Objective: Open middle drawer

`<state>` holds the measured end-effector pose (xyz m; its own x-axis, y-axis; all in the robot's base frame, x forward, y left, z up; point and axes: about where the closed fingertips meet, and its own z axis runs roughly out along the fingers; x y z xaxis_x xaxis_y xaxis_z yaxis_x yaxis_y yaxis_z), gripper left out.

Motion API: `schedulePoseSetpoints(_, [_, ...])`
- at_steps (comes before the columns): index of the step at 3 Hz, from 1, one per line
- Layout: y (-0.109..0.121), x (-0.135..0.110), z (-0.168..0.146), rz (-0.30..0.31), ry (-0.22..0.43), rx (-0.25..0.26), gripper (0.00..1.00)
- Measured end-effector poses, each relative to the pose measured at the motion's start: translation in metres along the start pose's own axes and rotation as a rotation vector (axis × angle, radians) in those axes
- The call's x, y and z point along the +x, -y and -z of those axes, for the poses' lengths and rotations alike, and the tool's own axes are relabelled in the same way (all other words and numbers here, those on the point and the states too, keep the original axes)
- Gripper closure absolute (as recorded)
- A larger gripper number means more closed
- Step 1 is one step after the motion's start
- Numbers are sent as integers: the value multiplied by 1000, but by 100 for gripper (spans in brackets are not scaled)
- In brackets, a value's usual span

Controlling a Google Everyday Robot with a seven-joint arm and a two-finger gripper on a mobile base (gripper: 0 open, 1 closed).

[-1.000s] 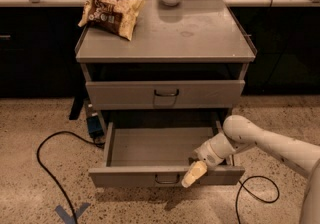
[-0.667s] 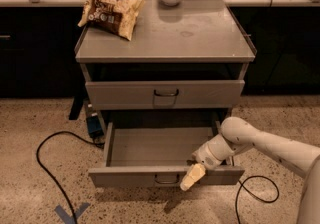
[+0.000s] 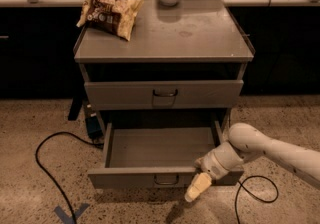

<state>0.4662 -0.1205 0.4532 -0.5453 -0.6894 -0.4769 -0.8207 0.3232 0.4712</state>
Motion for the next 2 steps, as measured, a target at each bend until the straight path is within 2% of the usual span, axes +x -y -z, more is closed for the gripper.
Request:
schedulePoseSetpoints(1, [-30,13,14,-14,0,-9,0])
schedulePoseSetpoints(2, [-30,16,27,-3,-14,22,0])
